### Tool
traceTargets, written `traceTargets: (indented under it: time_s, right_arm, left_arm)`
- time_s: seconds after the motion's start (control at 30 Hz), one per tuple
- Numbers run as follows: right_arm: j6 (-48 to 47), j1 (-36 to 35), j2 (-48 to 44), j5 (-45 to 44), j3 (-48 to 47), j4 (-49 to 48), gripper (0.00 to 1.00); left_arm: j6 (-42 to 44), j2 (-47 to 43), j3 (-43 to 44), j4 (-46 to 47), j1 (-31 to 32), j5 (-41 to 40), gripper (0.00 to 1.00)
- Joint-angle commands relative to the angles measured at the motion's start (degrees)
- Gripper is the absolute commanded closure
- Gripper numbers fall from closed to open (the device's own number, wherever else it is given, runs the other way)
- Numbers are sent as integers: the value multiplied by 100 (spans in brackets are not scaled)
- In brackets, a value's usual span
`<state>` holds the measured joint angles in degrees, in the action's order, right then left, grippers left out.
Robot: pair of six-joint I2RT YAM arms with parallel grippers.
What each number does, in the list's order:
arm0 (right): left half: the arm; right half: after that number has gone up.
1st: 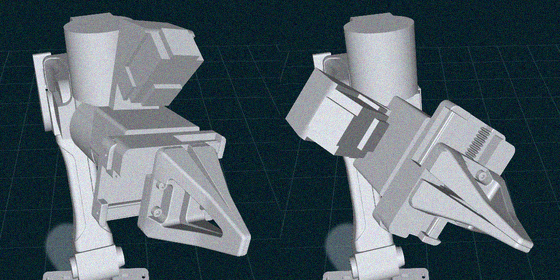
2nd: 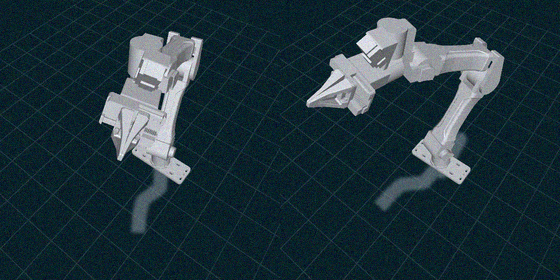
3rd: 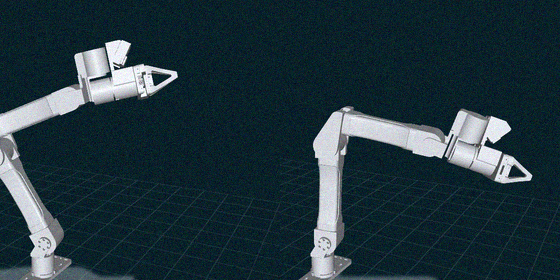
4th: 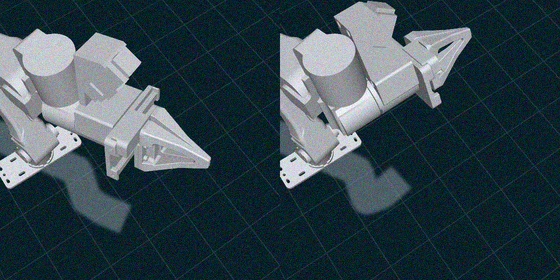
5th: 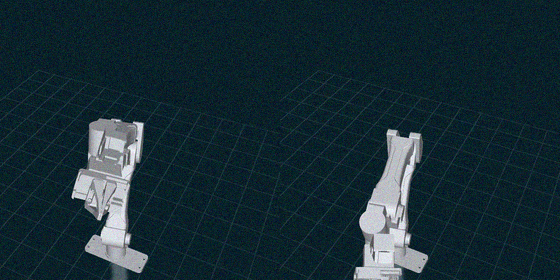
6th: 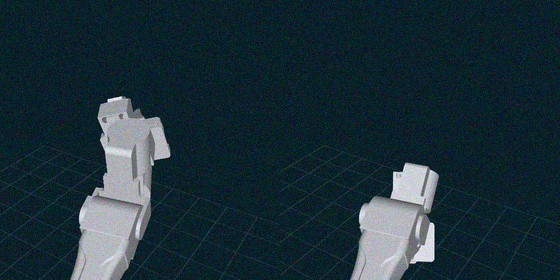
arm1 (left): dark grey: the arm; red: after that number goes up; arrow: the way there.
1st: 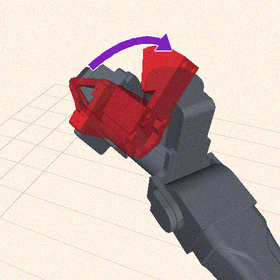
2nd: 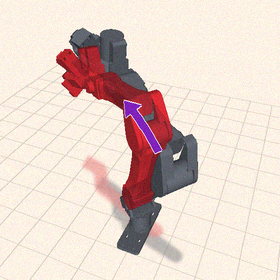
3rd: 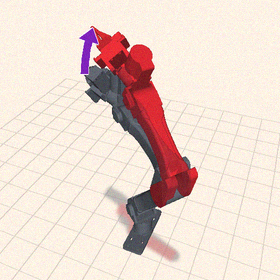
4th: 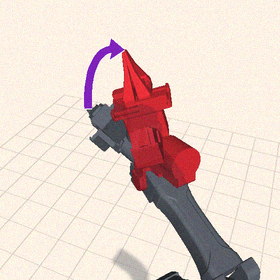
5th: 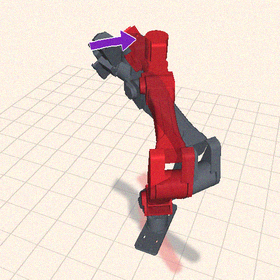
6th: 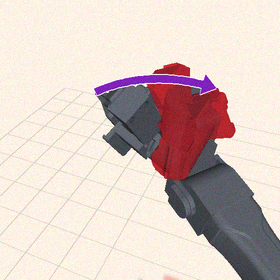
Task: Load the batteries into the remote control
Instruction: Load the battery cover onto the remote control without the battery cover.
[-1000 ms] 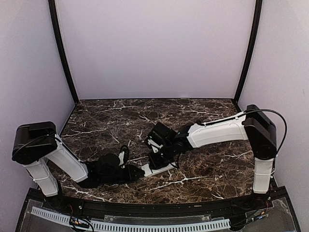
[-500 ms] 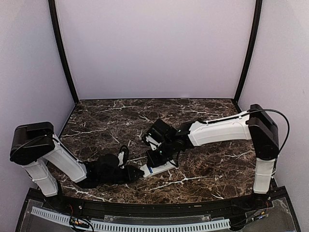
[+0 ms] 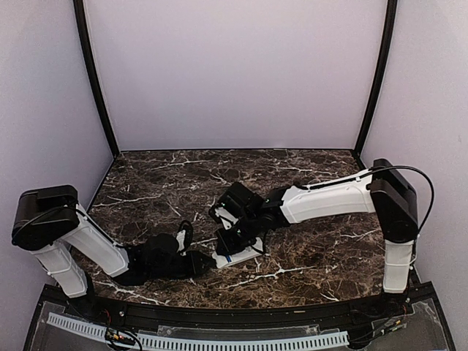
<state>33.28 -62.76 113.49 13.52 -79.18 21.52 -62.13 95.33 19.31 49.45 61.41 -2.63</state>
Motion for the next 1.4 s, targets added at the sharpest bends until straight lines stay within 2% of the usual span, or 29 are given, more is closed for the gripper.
traceTargets:
  time_s: [0.0,1.0,1.17,1.37]
  right_arm:
    - [42,-8,206,-21,-89,-122,100]
    - [375,225,70,-199,835,-437,100]
    - [440,254,23,-167,1027,-512,100]
    - [422,292,32,-49,1092,-658,100]
  left_arm:
    - [44,-62,-181,-603,21,-106,77]
    - [168,30,30,-842,22,-120,73]
    - [948,-660,166,-1452,38,-408,67]
    - [2945,-1924,651,-3021,282,-1112,54]
